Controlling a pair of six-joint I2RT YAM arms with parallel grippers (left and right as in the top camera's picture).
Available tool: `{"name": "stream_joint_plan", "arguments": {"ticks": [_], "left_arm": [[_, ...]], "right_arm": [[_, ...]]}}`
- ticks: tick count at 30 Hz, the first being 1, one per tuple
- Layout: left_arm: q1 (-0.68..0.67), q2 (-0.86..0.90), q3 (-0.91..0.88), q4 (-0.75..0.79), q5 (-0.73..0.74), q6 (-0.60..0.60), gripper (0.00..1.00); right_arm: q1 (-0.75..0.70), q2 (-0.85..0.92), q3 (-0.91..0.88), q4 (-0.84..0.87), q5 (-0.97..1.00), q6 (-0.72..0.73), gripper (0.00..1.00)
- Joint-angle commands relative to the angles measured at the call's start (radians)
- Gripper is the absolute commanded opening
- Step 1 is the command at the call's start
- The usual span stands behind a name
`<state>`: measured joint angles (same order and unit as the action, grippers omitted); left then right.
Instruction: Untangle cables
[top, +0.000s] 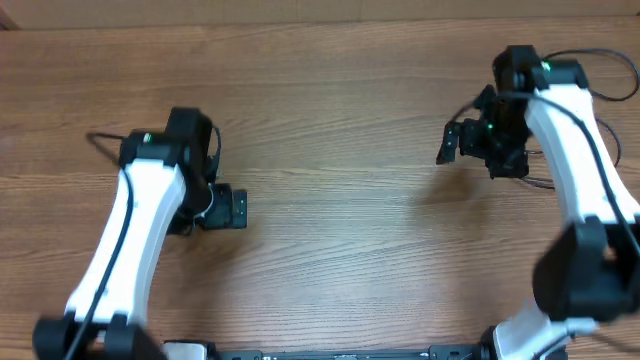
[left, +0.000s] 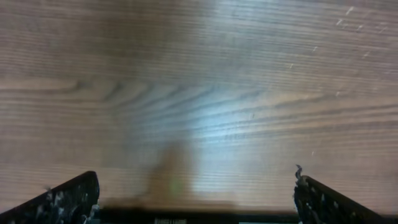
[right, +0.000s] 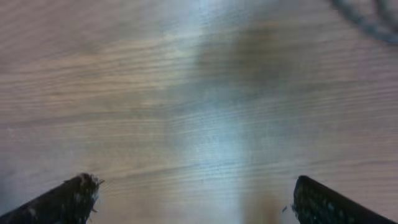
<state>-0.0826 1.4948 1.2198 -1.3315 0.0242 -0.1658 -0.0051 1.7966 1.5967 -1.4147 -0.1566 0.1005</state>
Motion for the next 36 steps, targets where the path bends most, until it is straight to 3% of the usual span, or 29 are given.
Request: {"name": "stream_joint_plan", "arguments": {"ticks": [1,9,13,21,36], "left_arm": [[0.004,-0.169,-0.090,0.077,-0.007,-0.018,1.00],[0.004,-0.575,-0.304,0.336,-0.023,-0.036,1.00],[0.004,-0.729,-0.367,0.377,-0.063,-0.070,1.00],[0.004,-0.756,-0.369,0.360,-0.068,-0.070,1.00],[0.004,-0.715,-0.369,0.360,-0.068,-0.070,1.00]], "right_arm": [[-0.002,-0.167,-0.103,0.082,0.006,0.001,1.00],[-0.002,-0.523,-0.350,0.345,0.007,-0.019,1.00],[-0.002,-0.711,-0.425,0.411,0.016,-0.019,1.00],[-0.002,-0.826,-0.428,0.406,0.055,-0.019,1.00],[-0.002,-0.734,-0.428,0.406,0.055,-0.019,1.00]]}}
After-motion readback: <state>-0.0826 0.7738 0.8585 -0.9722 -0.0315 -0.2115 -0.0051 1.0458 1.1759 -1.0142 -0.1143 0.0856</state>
